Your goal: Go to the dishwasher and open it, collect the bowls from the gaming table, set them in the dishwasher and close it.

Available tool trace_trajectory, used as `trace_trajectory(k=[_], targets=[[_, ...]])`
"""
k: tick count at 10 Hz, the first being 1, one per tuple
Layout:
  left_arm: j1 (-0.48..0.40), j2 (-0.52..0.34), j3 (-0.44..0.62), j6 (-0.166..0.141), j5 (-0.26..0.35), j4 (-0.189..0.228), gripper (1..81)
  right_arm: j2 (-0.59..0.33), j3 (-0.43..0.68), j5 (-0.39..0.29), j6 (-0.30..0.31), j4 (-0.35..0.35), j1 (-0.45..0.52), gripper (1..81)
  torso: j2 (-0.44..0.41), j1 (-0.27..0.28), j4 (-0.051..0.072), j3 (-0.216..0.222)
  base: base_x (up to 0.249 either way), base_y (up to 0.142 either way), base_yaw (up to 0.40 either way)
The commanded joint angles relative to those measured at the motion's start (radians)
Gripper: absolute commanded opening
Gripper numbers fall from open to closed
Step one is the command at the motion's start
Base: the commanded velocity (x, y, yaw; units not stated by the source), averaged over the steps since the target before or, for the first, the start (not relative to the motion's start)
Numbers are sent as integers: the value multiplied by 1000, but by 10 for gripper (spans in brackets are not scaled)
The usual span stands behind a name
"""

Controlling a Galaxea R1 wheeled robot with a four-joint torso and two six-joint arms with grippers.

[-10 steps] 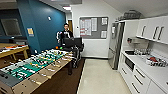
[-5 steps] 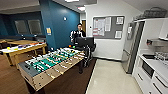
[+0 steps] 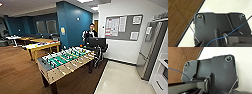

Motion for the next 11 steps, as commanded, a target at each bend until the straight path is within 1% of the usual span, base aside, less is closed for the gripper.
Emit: trace_trajectory(k=[1,11], targets=[[-39,-10,-3,9,42,13,811,-14,0,-45,-3,-12,48,811,0,0,0,0,0,0,362],[-38,-2,-3,9,48,12,811,-7,-3,-45,-5,-12,48,811,0,0,0,0,0,0,362]])
